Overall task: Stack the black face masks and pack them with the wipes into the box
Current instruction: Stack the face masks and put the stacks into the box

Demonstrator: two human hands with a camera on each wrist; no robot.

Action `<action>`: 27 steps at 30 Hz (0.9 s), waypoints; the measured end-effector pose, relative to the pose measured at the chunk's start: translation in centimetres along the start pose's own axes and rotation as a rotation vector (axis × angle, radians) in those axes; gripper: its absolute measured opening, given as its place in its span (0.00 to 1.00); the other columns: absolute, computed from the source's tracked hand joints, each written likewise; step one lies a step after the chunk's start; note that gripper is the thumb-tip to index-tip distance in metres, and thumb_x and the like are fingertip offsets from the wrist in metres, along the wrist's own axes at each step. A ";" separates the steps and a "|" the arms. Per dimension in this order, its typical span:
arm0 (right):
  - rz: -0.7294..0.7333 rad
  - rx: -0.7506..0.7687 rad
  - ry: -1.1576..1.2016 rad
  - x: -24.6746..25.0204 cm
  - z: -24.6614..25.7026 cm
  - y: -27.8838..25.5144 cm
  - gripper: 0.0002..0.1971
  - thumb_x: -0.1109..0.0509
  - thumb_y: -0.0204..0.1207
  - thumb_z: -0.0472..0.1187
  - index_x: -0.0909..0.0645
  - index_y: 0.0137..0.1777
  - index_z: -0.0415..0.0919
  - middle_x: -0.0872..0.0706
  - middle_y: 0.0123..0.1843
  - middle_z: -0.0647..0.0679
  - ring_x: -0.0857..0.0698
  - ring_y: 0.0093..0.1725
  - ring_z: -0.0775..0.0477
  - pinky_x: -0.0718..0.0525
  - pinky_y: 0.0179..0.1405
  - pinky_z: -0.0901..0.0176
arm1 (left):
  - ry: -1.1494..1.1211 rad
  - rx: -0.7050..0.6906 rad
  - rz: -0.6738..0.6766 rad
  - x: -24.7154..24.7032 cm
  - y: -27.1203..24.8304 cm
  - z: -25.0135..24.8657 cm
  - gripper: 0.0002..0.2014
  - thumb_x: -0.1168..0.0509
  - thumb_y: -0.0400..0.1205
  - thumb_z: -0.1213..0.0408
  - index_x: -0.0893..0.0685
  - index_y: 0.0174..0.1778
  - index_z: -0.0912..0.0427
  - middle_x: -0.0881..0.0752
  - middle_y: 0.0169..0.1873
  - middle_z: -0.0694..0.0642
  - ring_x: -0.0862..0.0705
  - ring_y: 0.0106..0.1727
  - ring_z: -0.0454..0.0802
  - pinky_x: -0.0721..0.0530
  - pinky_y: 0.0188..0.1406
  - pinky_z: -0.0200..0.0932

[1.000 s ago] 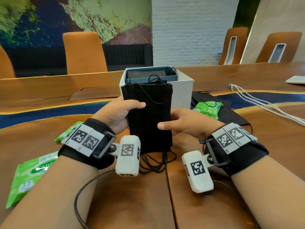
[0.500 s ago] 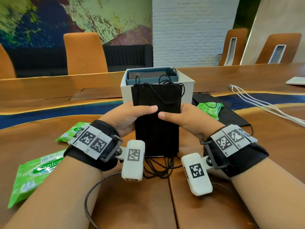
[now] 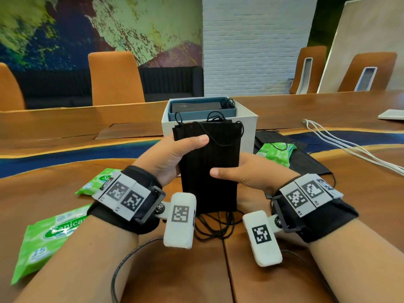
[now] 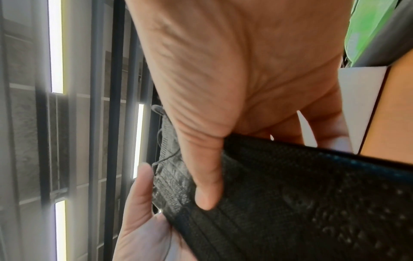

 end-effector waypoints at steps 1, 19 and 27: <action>0.018 -0.014 -0.022 -0.2 0.0 0.0 0.15 0.29 0.76 0.51 0.21 0.62 0.57 0.14 0.53 0.61 0.17 0.54 0.63 0.22 0.52 0.70 | 0.010 0.011 0.006 -0.3 0.0 0.2 0.19 0.30 0.73 0.63 0.17 0.61 0.54 0.12 0.59 0.58 0.15 0.63 0.56 0.20 0.64 0.58; -0.101 0.098 0.145 0.0 0.2 0.8 0.08 0.26 0.74 0.47 0.19 0.50 0.48 0.14 0.40 0.53 0.14 0.41 0.57 0.15 0.41 0.63 | -0.482 -0.143 -0.509 5.9 0.1 -1.9 0.23 0.49 0.88 0.51 0.22 0.68 0.64 0.13 0.59 0.59 0.13 0.56 0.54 0.15 0.41 0.50; -0.230 0.157 0.311 0.9 0.3 1.1 0.08 0.30 0.78 0.42 0.19 0.55 0.49 0.10 0.50 0.48 0.10 0.46 0.48 0.12 0.43 0.58 | -0.351 -0.126 -0.371 4.9 0.5 -1.5 0.18 0.44 0.87 0.55 0.20 0.64 0.62 0.11 0.57 0.58 0.13 0.57 0.53 0.14 0.52 0.52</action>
Point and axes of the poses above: each hand's wrist, its own y-axis towards the middle knuckle, its own x-axis out of the back of the hand, z = x × y, the point moved 6 cm from there along y, towards the middle knuckle
